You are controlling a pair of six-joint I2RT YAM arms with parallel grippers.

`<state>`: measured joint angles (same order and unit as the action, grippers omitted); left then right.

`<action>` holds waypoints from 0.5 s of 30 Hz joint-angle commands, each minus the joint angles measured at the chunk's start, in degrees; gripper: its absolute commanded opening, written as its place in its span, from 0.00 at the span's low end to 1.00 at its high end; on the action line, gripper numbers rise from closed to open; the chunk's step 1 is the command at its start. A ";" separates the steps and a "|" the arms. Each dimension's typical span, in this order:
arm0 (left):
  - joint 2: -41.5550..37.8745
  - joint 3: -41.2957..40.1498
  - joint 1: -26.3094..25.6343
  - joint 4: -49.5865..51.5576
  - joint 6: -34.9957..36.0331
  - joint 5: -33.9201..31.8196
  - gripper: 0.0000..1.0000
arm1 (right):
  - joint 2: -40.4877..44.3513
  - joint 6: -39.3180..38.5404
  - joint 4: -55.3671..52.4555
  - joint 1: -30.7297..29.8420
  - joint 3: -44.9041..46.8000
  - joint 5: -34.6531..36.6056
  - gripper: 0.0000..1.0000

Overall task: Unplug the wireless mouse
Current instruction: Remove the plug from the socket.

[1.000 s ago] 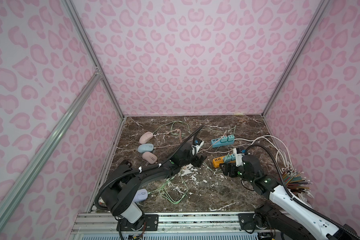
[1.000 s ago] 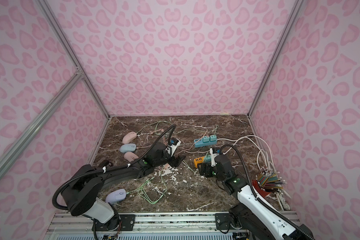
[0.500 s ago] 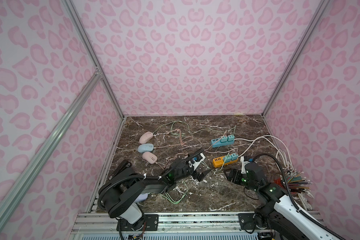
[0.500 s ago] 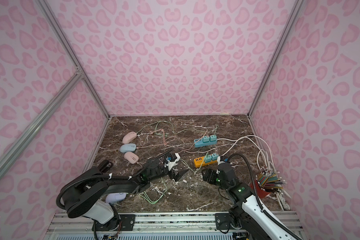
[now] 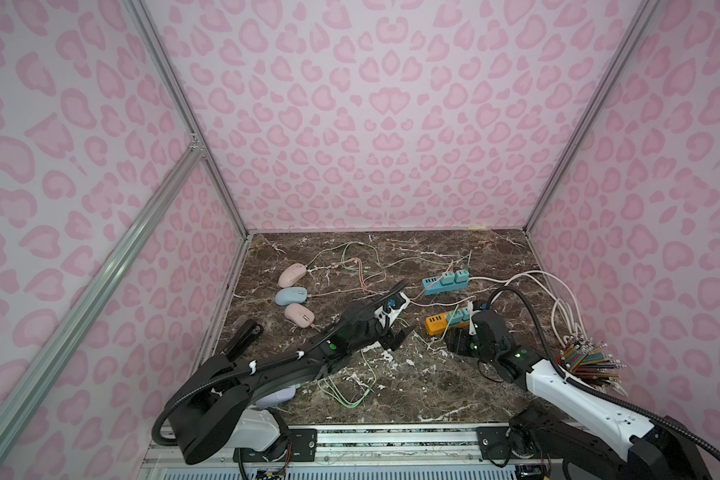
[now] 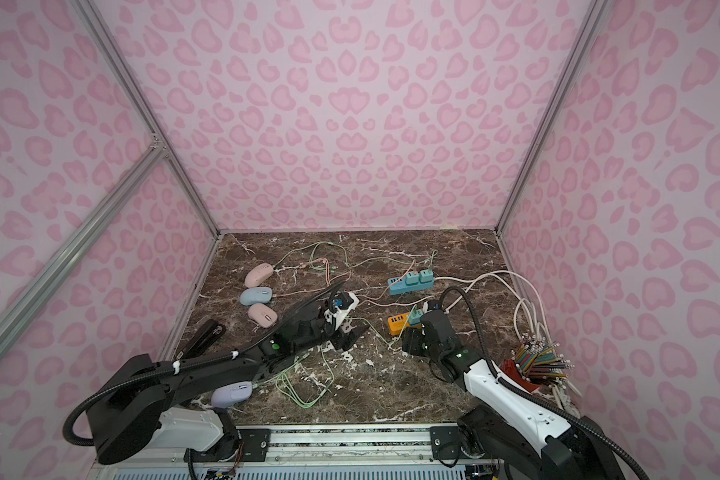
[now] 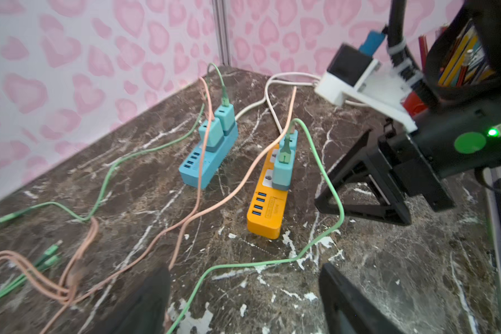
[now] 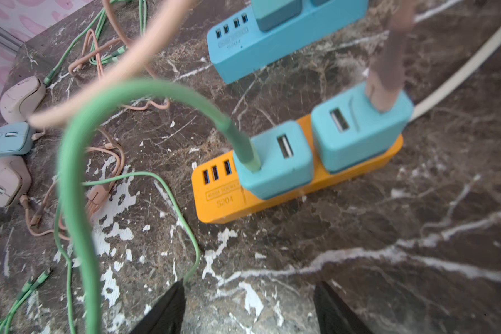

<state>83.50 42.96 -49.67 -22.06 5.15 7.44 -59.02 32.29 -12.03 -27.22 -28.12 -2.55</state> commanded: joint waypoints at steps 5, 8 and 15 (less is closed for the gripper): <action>12.99 10.61 0.06 10.31 -3.08 6.00 0.63 | -2.91 -10.14 2.97 1.02 -2.32 3.19 0.72; 17.39 13.11 0.10 10.02 -5.29 6.76 0.64 | -3.61 -12.06 4.27 2.70 -2.12 2.28 0.70; 14.58 4.96 0.02 -8.90 -8.83 6.94 0.76 | -4.97 -13.76 6.76 4.46 -2.47 -0.60 0.72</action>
<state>100.47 50.92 -49.67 -19.27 -1.89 14.13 -63.35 20.34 -7.49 -22.87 -30.57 -2.52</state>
